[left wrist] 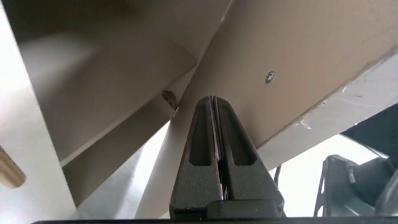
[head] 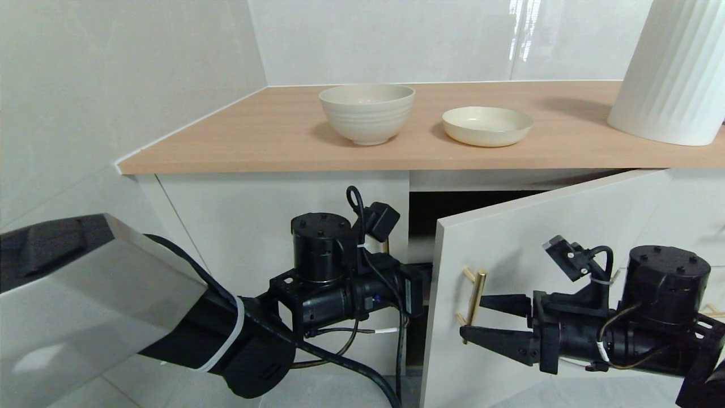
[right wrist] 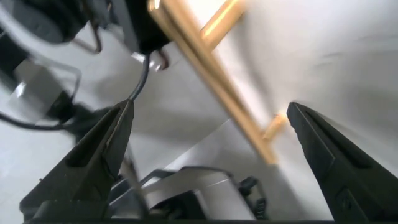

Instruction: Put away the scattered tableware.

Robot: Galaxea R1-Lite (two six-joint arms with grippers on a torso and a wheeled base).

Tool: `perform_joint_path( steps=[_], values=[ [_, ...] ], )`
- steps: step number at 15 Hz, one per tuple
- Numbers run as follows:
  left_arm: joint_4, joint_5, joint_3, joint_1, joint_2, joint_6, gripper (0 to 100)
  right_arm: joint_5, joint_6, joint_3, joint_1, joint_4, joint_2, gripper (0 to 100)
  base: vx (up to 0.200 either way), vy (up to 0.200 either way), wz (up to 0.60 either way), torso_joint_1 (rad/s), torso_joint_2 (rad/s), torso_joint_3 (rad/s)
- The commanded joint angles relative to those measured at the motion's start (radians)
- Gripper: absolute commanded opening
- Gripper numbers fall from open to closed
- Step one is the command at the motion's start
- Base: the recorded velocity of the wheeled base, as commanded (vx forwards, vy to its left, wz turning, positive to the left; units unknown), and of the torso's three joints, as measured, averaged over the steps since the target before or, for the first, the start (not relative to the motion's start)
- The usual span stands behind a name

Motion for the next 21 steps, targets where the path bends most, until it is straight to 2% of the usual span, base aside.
perform_joint_path(
  steps=[1, 8, 10, 11, 14, 18, 21],
  values=[
    [0.002, -0.013, 0.000, -0.006, -0.006, -0.001, 0, -0.061, -0.005, 0.045, -0.020, -0.014, -0.107, 100, 0.000, 0.000, 0.00, 0.000, 0.00, 0.000],
    [0.000, -0.008, -0.003, -0.011, -0.006, -0.001, 0, -0.085, -0.002, 0.338, -0.016, -0.001, -0.380, 100, 0.000, 0.000, 0.00, 0.000, 0.00, 0.000],
    [0.000, -0.007, -0.003, -0.014, -0.006, -0.001, 0, -0.088, -0.001, 0.342, -0.016, 0.025, -0.403, 100, 0.000, 0.000, 0.00, 0.000, 0.00, 0.000],
    [0.000, -0.007, -0.005, -0.016, -0.006, -0.001, 0, -0.091, -0.001, 0.341, -0.016, 0.081, -0.453, 100, 0.000, 0.000, 0.00, 0.000, 0.00, 0.000],
    [0.005, -0.004, -0.032, -0.028, 0.008, -0.005, 0, -0.091, -0.001, 0.333, -0.016, 0.084, -0.452, 100, 0.000, 0.000, 0.00, 0.000, 0.00, 0.000],
    [0.123, -0.004, -0.126, -0.071, 0.013, -0.005, 0, -0.093, -0.001, 0.341, -0.016, 0.084, -0.467, 100, -0.150, 0.000, 0.00, 0.004, 0.00, 0.003],
    [0.135, -0.004, -0.175, -0.083, 0.048, -0.005, 0, -0.100, 0.001, 0.339, -0.017, 0.088, -0.504, 100, 0.000, 0.000, 0.00, 0.000, 0.00, 0.000]
  ],
)
